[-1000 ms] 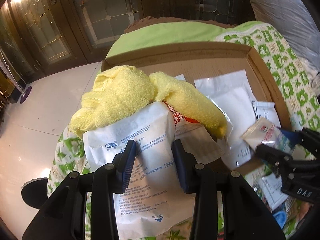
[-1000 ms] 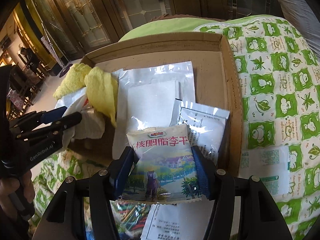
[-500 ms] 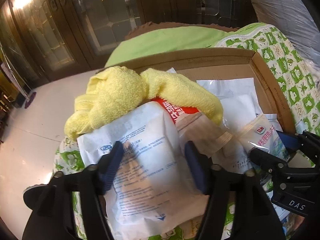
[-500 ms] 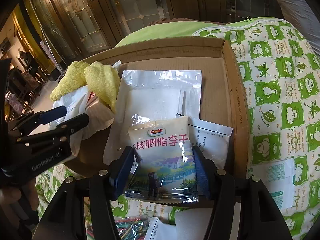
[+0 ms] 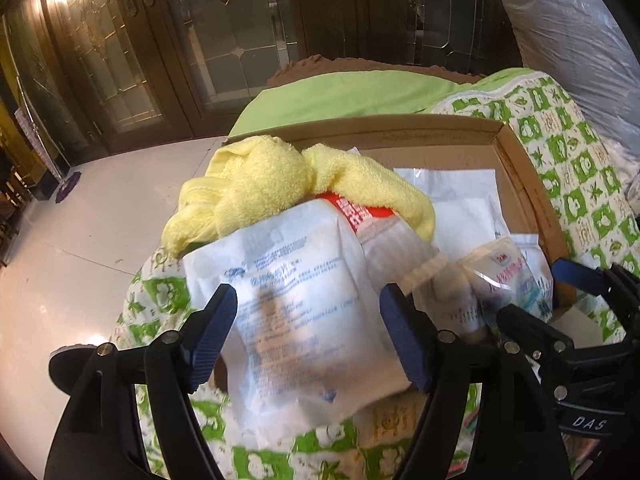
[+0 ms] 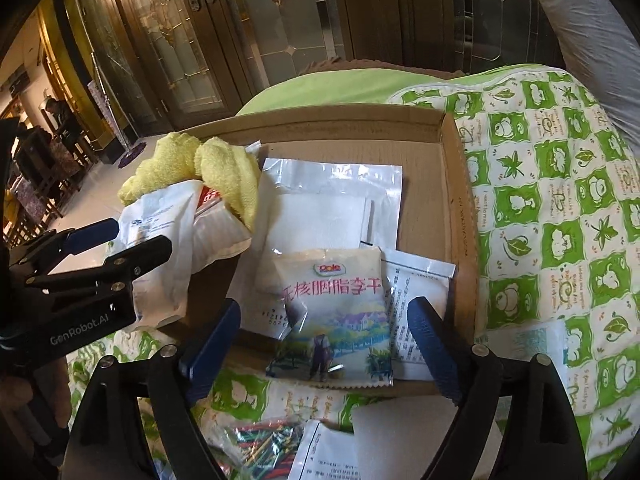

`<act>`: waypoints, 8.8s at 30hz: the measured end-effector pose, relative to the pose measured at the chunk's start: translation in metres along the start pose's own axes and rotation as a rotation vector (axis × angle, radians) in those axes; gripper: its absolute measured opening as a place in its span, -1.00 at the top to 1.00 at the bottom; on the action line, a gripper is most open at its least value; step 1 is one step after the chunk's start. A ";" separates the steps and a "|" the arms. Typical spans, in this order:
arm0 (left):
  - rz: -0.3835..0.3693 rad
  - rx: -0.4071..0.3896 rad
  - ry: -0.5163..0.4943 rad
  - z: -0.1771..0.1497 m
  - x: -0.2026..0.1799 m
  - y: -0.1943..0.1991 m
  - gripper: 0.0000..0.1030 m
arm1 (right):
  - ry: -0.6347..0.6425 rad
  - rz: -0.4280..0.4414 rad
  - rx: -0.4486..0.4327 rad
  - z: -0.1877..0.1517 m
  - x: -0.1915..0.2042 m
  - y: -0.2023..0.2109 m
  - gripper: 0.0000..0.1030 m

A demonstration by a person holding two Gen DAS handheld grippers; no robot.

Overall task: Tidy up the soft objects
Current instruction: 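Lower both packs into the tray and open both tools, then lift both tools away from the tray toward the pile, then grasp the blue towel with the left tool while the right tool grasps the white foam sheet, then carry the blue towel and foam sheet toward the cardboard tray with both tools, then lower the towel and foam sheet into the tray and open both tools, then lift both tools away from the tray back over the pile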

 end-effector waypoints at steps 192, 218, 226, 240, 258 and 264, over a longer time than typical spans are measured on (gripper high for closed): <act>-0.204 -0.055 0.081 0.010 -0.035 0.010 0.14 | 0.084 -0.111 -0.177 0.014 0.003 -0.013 -0.60; -0.168 -0.092 0.057 0.019 -0.027 -0.022 -0.01 | 0.092 -0.133 -0.169 0.058 0.006 -0.077 -0.88; -0.169 -0.091 0.086 0.013 -0.024 -0.015 -0.18 | 0.099 -0.142 -0.186 0.048 0.004 -0.059 -0.99; -0.161 -0.124 0.079 0.003 -0.028 0.019 -0.36 | 0.089 -0.182 -0.137 0.018 -0.015 -0.018 -0.99; -0.143 -0.079 0.099 -0.092 -0.039 0.057 -0.37 | -0.050 -0.083 0.069 -0.034 -0.050 0.036 -0.99; -0.148 -0.045 0.058 -0.109 -0.052 0.055 -0.37 | -0.057 -0.073 0.114 -0.049 -0.055 0.046 -0.99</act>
Point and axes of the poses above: each gripper's, at about its wrist camera, not at the fingertips, and y roughly against the way its jaws point, x to its left, z to its top, the point moved 3 cm from there along -y, roughly the way its jaws point, and after that the axes turned 11 degrees about -y, right-handed, at the moved point
